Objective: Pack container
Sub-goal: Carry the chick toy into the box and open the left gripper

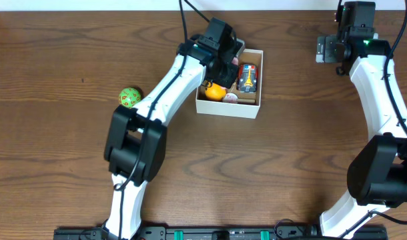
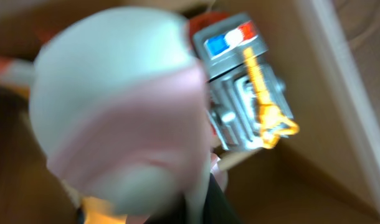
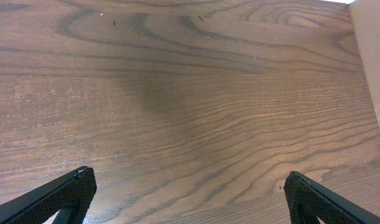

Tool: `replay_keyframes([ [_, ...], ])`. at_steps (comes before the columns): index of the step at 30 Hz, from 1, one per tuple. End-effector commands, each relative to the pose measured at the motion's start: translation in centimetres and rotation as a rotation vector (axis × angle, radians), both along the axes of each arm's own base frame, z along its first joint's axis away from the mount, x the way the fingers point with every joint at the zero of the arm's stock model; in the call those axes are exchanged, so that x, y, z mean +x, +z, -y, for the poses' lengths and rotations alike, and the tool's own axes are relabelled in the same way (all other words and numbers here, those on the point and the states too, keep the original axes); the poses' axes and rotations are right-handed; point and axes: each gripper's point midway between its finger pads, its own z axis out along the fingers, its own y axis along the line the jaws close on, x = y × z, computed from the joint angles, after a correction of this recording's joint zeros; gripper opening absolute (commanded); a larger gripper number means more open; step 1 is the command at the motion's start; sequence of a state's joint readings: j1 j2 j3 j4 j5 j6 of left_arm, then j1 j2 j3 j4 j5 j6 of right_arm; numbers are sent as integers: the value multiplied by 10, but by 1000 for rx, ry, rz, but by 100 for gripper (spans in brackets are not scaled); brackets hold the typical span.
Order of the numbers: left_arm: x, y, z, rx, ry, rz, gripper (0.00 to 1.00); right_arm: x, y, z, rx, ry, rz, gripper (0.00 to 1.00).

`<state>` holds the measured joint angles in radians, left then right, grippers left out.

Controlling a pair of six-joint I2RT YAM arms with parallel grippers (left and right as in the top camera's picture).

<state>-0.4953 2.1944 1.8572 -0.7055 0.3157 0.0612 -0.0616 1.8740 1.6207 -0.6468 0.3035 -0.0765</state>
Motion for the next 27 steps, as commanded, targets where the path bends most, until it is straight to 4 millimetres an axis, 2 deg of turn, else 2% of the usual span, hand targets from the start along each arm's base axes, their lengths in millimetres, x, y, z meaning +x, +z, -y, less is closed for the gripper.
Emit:
replay_keyframes([
  [1,1,-16,2,2,-22,-10,6,2,5,2,4,-13,17,99],
  [9,7,-20,5,-8,-21,7,7,2,5,2,4,-13,17,99],
  [12,7,-20,6,-8,-23,7,37,2,5,2,4,-14,17,99],
  [16,5,-20,9,-11,-20,3,57,2,5,2,4,-14,17,99],
  [21,5,-12,11,-18,-24,18,58,2,5,2,4,-14,17,99],
  [27,25,21,2,-59,9,98,58,2,5,2,4,-14,17,99],
])
